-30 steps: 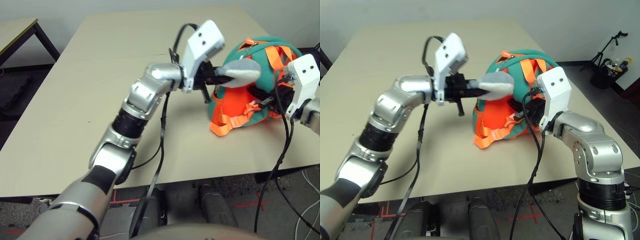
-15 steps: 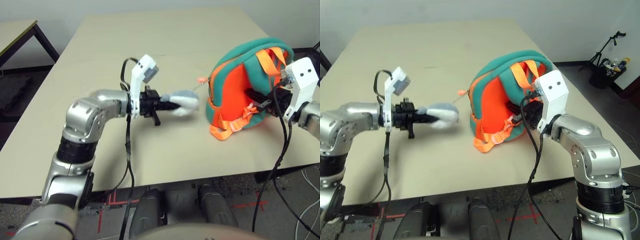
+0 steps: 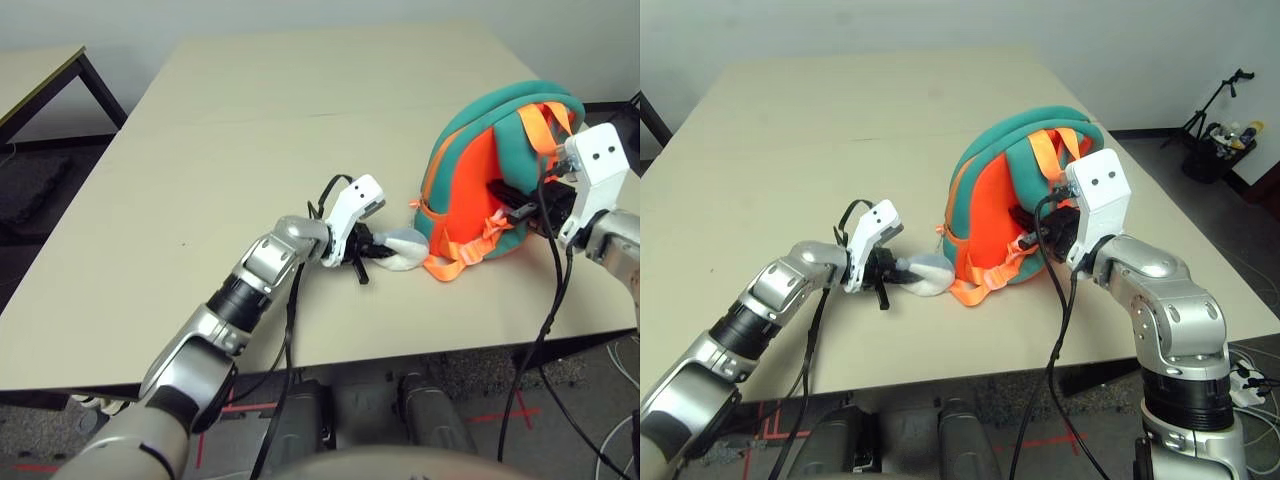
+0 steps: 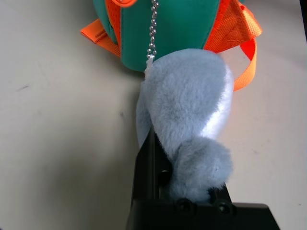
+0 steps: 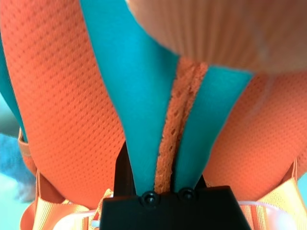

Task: Put the pencil case into the backpack and zip it.

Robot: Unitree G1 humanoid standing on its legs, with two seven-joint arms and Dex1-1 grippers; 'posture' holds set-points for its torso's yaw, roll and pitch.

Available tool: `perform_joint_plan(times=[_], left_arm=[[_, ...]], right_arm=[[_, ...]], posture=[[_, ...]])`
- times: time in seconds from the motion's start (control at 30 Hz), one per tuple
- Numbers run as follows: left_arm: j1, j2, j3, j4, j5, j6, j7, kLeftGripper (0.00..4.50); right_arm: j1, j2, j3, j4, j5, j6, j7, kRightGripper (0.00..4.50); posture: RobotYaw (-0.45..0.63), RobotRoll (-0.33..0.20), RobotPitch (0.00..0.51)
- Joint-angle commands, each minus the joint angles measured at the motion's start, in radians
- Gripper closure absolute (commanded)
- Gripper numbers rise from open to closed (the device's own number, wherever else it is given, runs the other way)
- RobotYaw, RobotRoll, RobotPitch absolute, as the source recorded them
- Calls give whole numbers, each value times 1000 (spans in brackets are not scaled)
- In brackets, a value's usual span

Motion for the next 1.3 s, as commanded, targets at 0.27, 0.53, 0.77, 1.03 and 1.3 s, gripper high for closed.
perform_joint_plan(times=[0.27, 0.53, 0.77, 1.03, 1.3], left_arm=[[38, 367, 640, -507, -513, 907, -68, 1023], [164, 462, 951, -260, -324, 680, 219, 0], [223, 347, 888, -38, -84, 120, 447, 0], [204, 182, 803, 175, 7, -254, 534, 0], [215, 107, 809, 352, 35, -562, 623, 0]], right_arm=[[-111, -244, -472, -17, 641, 768, 83, 1171], [88, -572, -630, 234, 807, 759, 68, 41], [154, -485, -283, 486, 234, 109, -32, 41], [-159, -197, -134, 975, -45, -461, -97, 41], [-278, -60, -160, 1309, -111, -892, -63, 41]], posture=[[-31, 0, 52], [2, 0, 38], [26, 0, 26], [25, 0, 21], [25, 0, 11]])
